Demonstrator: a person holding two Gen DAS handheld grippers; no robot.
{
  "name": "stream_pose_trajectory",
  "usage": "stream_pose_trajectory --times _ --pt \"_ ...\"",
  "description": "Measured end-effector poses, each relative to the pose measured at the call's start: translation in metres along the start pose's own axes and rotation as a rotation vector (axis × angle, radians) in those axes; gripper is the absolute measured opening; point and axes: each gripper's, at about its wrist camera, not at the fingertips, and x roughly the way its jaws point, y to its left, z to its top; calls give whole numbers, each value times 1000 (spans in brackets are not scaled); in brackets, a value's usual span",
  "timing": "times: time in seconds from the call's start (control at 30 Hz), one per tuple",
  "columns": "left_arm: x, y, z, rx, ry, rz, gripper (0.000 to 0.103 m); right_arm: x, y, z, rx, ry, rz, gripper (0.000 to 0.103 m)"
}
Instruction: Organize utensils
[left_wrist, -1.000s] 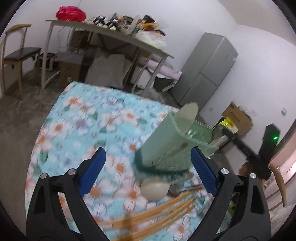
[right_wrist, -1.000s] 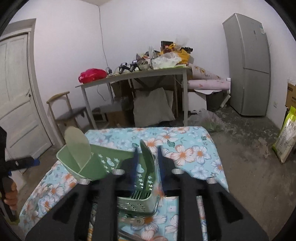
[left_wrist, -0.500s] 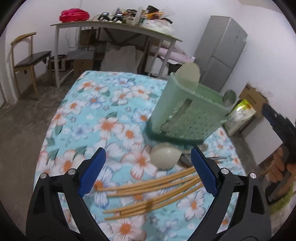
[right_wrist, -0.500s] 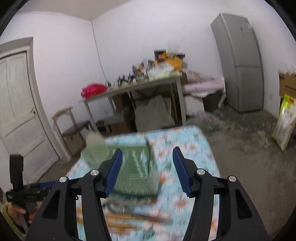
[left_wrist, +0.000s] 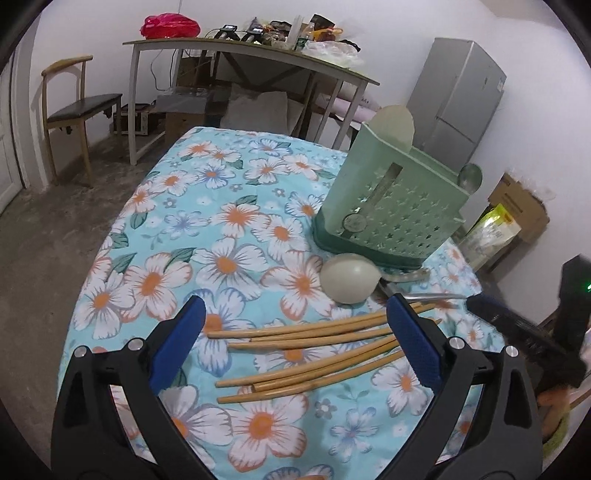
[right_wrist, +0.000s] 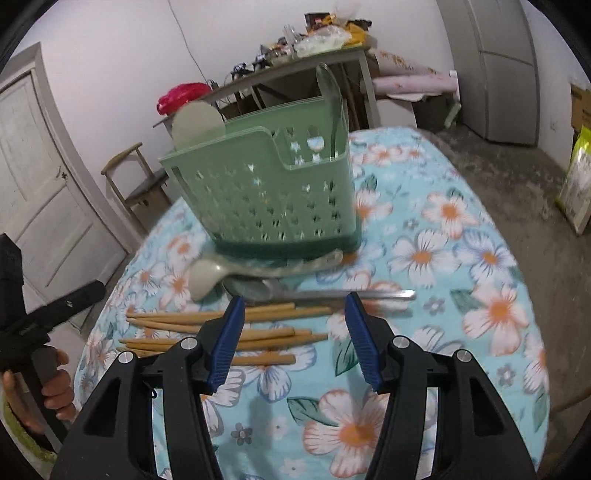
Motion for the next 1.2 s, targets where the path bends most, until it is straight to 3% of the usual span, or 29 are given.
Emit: stream_pose_trajectory --times 0.23,0.4,0.5,0.67,0.8,0.93,1.07,1.2 --pt "10 -9 3 6 5 -99 95 1 -2 -14 -10 12 -23 55" --pt "44 -19 11 -6 104 -93 95 -6 -13 -17 12 14 -64 55" --pt "59 -30 13 -22 114 -171 94 -14 -18 -17 17 11 -74 55" --pt "72 -52 13 -3 125 -225 94 -21 -23 -17 9 18 -74 55" --pt "84 -67 14 14 153 -253 77 -27 -22 -16 4 9 -65 55" --pt "98 -64 15 -56 222 -281 59 -28 -20 -15 -6 8 -63 55" --pt "108 -61 12 -90 260 -325 53 -28 -18 -16 -10 11 -58 55" --pt "119 -59 6 -135 321 -342 36 -29 -18 -16 -15 13 -60 55"
